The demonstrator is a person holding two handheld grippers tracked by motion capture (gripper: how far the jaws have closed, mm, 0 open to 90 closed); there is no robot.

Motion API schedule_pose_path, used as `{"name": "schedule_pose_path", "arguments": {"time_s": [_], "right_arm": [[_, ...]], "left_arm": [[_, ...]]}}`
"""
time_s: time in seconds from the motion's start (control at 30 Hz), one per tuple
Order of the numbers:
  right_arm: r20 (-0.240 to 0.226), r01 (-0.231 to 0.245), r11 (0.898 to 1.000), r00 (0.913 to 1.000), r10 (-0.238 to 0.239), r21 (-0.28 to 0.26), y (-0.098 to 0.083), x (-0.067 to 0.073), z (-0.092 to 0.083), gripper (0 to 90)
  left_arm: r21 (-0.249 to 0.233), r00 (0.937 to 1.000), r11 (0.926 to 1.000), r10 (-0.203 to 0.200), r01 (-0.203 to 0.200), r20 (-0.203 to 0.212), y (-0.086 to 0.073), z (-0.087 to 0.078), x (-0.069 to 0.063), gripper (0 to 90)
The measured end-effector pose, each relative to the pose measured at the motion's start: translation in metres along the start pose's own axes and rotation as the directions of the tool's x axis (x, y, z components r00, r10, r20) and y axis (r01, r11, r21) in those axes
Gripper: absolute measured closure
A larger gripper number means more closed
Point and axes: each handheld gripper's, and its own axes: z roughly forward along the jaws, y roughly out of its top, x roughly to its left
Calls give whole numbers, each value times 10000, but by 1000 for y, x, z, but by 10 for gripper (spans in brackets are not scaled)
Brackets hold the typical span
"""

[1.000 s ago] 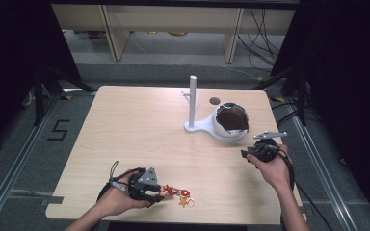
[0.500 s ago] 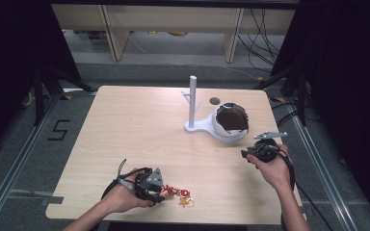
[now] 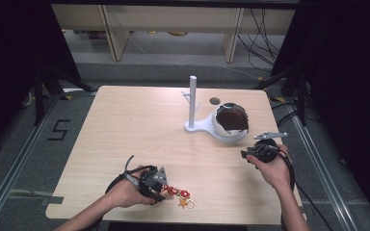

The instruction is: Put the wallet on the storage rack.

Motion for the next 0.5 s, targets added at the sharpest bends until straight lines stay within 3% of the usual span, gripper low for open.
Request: {"name": "schedule_pose_path", "arguments": {"time_s": [0.13,0.2,0.27,0.4,0.47,0.5], "right_arm": [[-57,-39,10000,10000,39,1,0,0,1,649],[-99,139,9998,9999,-141,-164,-1,-1,2,648],[-244,-94,10000,9997,95,29,-1,-1,2,648],[-109,-20,9999,9999,19,-106,-3,1,1,648],[-81,-237,9997,9997,237,-64,-4,2,1,647],[-297,66,9998,9995,-71,-175,-6,1,2,647]], "left_arm": [[218,9997,9995,242,-241,-37,2,2,0,625],[179,9999,9997,151,-149,-80,2,4,-2,659],[139,9997,9998,157,-155,-180,1,3,-2,668],[-260,9986,9994,-236,224,-470,-1,0,-2,676],[-616,9979,9975,-389,357,-523,-2,-3,-1,677],[-760,9975,9964,-427,384,-560,-2,-6,0,678]]}}
